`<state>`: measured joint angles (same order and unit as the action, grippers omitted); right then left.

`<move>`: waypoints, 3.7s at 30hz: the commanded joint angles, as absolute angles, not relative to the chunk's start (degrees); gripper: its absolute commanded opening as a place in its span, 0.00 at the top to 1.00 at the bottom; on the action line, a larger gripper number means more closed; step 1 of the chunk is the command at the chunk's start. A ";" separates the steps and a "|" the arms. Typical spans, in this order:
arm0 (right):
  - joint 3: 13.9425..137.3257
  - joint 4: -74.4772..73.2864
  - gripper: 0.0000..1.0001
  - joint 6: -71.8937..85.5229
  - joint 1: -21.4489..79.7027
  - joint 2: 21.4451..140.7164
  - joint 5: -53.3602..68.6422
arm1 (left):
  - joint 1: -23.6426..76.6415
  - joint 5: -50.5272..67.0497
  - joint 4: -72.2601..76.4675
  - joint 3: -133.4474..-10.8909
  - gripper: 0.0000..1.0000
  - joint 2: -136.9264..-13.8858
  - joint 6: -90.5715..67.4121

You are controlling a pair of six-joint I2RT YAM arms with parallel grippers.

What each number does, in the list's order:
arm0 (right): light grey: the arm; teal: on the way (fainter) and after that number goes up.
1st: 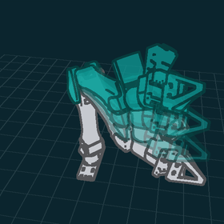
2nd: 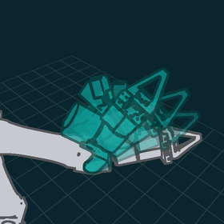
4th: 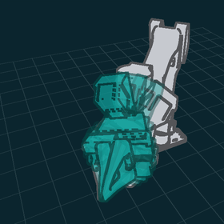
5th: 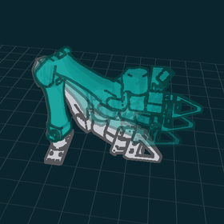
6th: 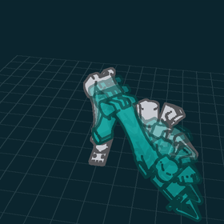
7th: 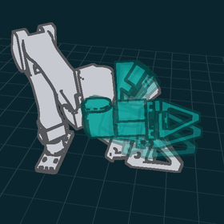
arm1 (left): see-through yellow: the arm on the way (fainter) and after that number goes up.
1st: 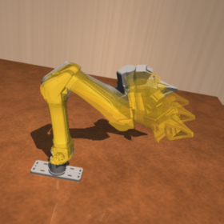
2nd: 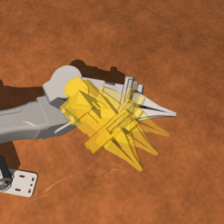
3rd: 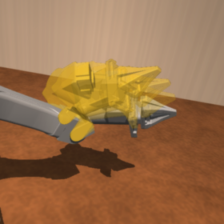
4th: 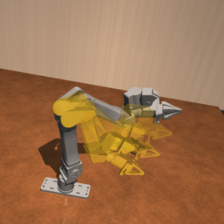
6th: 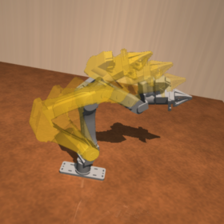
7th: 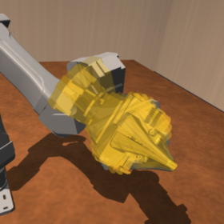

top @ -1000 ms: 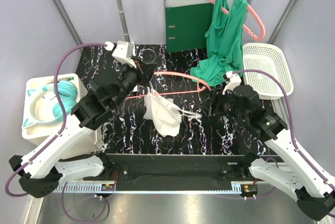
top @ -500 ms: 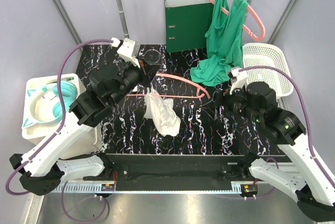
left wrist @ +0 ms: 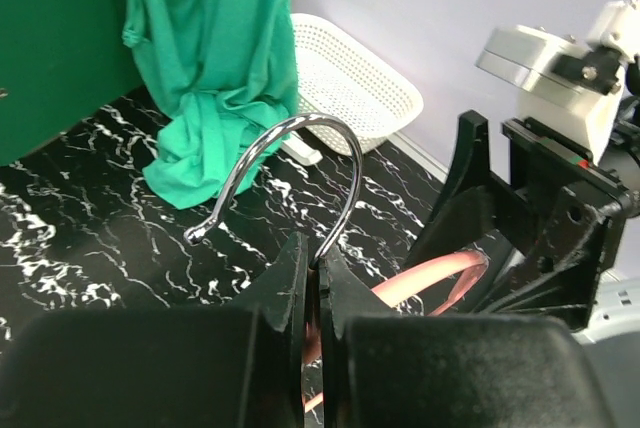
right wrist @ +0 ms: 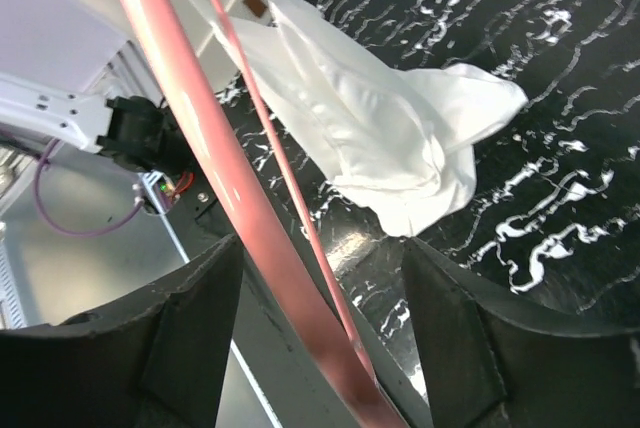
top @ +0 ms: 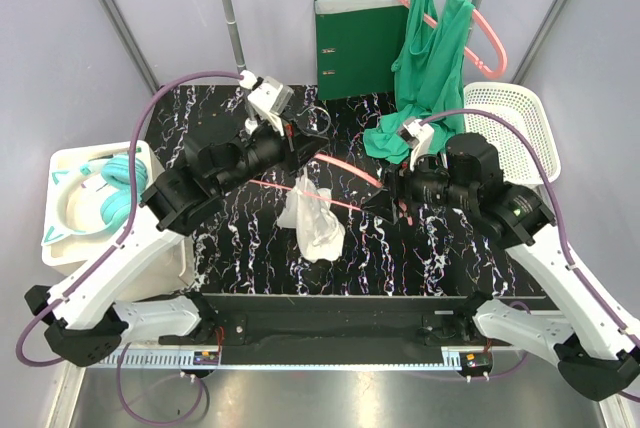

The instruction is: Remove the tank top from the hanger

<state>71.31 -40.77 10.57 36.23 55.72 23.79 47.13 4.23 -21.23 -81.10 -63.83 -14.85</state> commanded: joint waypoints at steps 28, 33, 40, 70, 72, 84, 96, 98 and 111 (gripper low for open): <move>56.69 -16.52 1.00 22.06 36.47 44.39 23.47 | 47.29 -0.37 -18.45 -73.05 0.35 -52.91 -15.20; 57.39 -16.26 1.00 21.97 36.39 44.38 25.75 | 47.29 2.37 -18.46 -69.79 0.36 -54.84 -17.13; 56.95 -16.08 1.00 22.06 36.47 43.51 26.37 | 47.37 2.11 -18.46 -71.90 0.31 -59.06 -16.70; 48.78 -25.74 1.00 26.54 36.47 28.14 27.07 | 47.29 -31.80 -21.27 -75.85 1.00 -55.81 -17.67; 49.13 -27.59 1.00 26.54 36.47 26.72 27.42 | 47.20 -35.57 -22.23 -75.67 1.00 -55.46 -17.75; 58.00 -40.25 1.00 23.91 36.47 21.79 15.66 | 47.11 -41.92 -26.01 -72.08 1.00 -54.76 -18.37; 65.13 -37.01 1.00 16.79 36.47 33.65 9.23 | 47.02 -15.97 -27.77 -68.99 0.54 -53.61 -15.12; 64.95 -35.25 1.00 15.74 36.47 36.03 8.18 | 46.93 -10.31 -27.34 -70.13 0.45 -53.88 -15.03; 58.63 -15.23 1.00 16.60 36.56 48.07 12.21 | 47.02 6.85 -4.58 -71.19 0.15 -60.73 -44.55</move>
